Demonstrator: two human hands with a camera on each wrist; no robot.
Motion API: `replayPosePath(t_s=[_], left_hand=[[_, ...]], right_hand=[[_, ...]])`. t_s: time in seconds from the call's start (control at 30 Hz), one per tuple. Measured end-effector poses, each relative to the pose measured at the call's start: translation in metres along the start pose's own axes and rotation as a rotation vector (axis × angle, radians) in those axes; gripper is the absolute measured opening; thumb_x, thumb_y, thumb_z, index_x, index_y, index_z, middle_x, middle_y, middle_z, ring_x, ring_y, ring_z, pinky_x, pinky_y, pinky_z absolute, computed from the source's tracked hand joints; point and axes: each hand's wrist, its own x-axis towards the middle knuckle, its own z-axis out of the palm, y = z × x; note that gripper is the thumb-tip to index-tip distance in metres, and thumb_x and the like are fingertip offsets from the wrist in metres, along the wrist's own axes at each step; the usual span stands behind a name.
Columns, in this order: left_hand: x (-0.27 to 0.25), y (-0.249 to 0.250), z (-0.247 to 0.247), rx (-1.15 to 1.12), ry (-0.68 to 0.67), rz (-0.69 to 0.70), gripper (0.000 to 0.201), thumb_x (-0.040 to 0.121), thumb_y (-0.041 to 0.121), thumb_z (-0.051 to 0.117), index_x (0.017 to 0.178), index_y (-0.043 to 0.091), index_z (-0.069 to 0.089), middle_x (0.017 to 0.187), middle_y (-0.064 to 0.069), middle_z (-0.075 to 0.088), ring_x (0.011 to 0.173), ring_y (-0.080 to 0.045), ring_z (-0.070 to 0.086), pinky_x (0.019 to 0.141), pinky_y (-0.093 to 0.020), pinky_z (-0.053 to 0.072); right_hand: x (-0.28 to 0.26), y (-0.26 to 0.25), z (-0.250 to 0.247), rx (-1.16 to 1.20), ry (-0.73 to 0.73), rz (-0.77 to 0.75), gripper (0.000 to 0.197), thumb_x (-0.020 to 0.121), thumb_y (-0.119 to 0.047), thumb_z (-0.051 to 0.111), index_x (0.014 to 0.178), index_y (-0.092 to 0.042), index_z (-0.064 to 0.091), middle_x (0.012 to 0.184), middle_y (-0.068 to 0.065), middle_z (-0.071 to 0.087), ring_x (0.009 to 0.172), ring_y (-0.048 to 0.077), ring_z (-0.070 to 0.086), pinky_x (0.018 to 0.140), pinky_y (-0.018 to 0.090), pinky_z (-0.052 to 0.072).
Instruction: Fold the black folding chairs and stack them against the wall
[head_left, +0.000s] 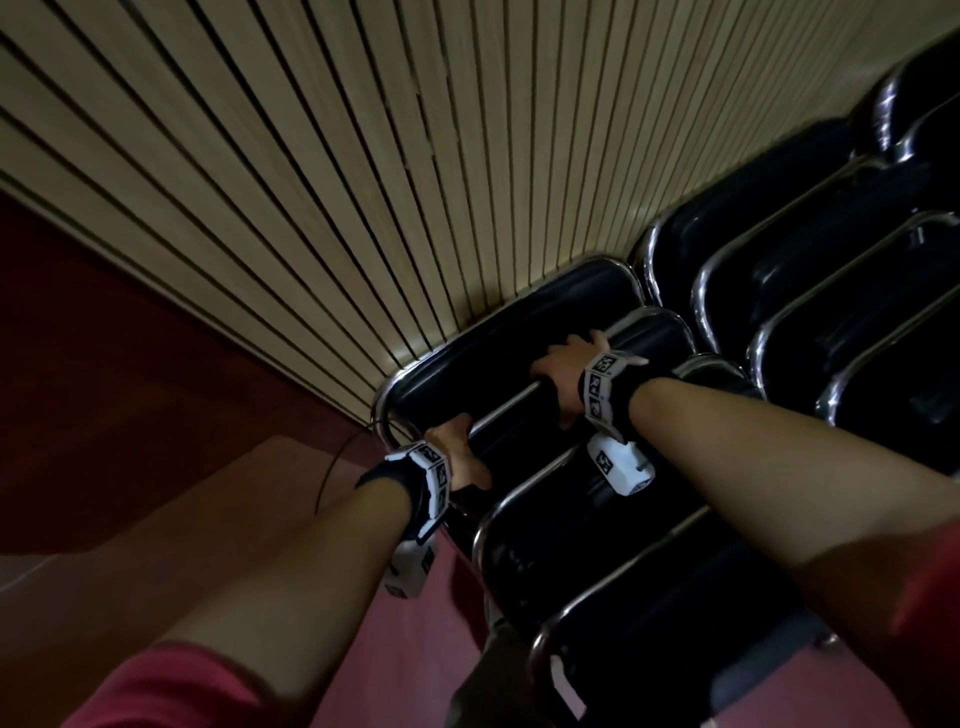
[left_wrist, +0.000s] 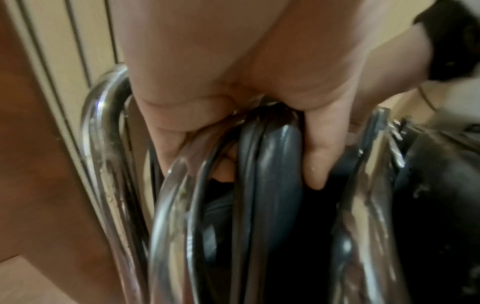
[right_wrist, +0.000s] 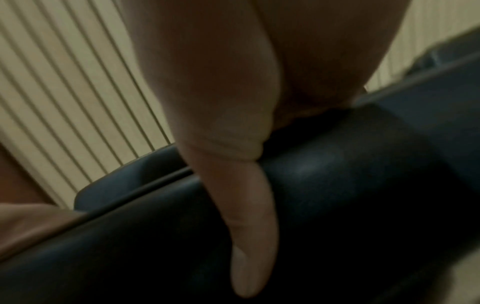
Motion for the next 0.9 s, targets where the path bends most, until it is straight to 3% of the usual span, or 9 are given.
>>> replayPosePath(t_s=[0.13, 0.33, 0.43, 0.57, 0.73, 0.8, 0.9], left_hand=[[-0.001, -0.006, -0.003, -0.01, -0.059, 0.045, 0.086, 0.067, 0.026, 0.087, 0.142, 0.017, 0.045, 0.129, -0.009, 0.061, 0.111, -0.028, 0.063, 0.084, -0.037, 0.058], [-0.001, -0.011, -0.01, 0.026, -0.089, 0.074, 0.078, 0.067, 0.03, 0.086, 0.132, 0.018, 0.044, 0.11, -0.003, 0.059, 0.093, -0.025, 0.062, 0.068, -0.033, 0.052], [-0.004, -0.017, -0.008, 0.049, -0.087, 0.082, 0.07, 0.067, 0.031, 0.085, 0.122, 0.019, 0.044, 0.111, -0.003, 0.061, 0.094, -0.023, 0.061, 0.075, -0.037, 0.056], [-0.004, -0.022, -0.015, 0.098, -0.091, 0.07, 0.074, 0.069, 0.032, 0.085, 0.129, 0.018, 0.044, 0.12, -0.005, 0.06, 0.104, -0.025, 0.061, 0.088, -0.042, 0.056], [-0.004, -0.015, -0.014, 0.145, -0.1, 0.016, 0.081, 0.072, 0.036, 0.085, 0.134, 0.013, 0.038, 0.124, -0.01, 0.059, 0.11, -0.029, 0.061, 0.083, -0.039, 0.053], [-0.006, -0.015, -0.014, 0.142, -0.096, 0.001, 0.086, 0.072, 0.039, 0.085, 0.139, 0.014, 0.037, 0.128, -0.01, 0.057, 0.114, -0.031, 0.06, 0.088, -0.04, 0.053], [-0.011, -0.013, -0.007, 0.147, -0.04, -0.059, 0.089, 0.071, 0.045, 0.084, 0.141, 0.019, 0.035, 0.136, -0.01, 0.051, 0.122, -0.034, 0.054, 0.092, -0.043, 0.05]], right_hand=[[0.0, -0.004, 0.0, 0.032, -0.02, 0.042, 0.082, 0.061, -0.055, 0.083, 0.134, -0.043, 0.048, 0.131, -0.004, 0.051, 0.13, 0.03, 0.037, 0.111, 0.06, 0.02], [-0.002, -0.008, -0.004, 0.046, -0.041, 0.066, 0.083, 0.064, -0.053, 0.083, 0.138, -0.044, 0.045, 0.134, -0.003, 0.05, 0.132, 0.03, 0.035, 0.112, 0.059, 0.019], [-0.004, -0.012, -0.004, 0.041, -0.028, 0.063, 0.081, 0.065, -0.048, 0.084, 0.136, -0.044, 0.047, 0.133, -0.003, 0.05, 0.132, 0.03, 0.035, 0.112, 0.061, 0.017], [-0.005, -0.02, -0.005, 0.057, -0.012, 0.047, 0.078, 0.065, -0.049, 0.083, 0.134, -0.045, 0.048, 0.132, -0.003, 0.051, 0.13, 0.03, 0.037, 0.11, 0.06, 0.019], [-0.003, -0.014, -0.002, 0.049, 0.018, 0.013, 0.079, 0.064, -0.051, 0.083, 0.135, -0.045, 0.048, 0.133, -0.001, 0.051, 0.13, 0.031, 0.037, 0.113, 0.06, 0.017], [-0.006, -0.013, 0.001, 0.064, 0.053, -0.005, 0.083, 0.063, -0.051, 0.083, 0.138, -0.042, 0.046, 0.135, -0.001, 0.05, 0.131, 0.03, 0.039, 0.115, 0.058, 0.016], [-0.013, -0.011, 0.007, 0.147, 0.147, -0.043, 0.082, 0.066, -0.045, 0.081, 0.139, -0.035, 0.047, 0.139, 0.0, 0.048, 0.129, 0.027, 0.044, 0.114, 0.048, 0.027]])
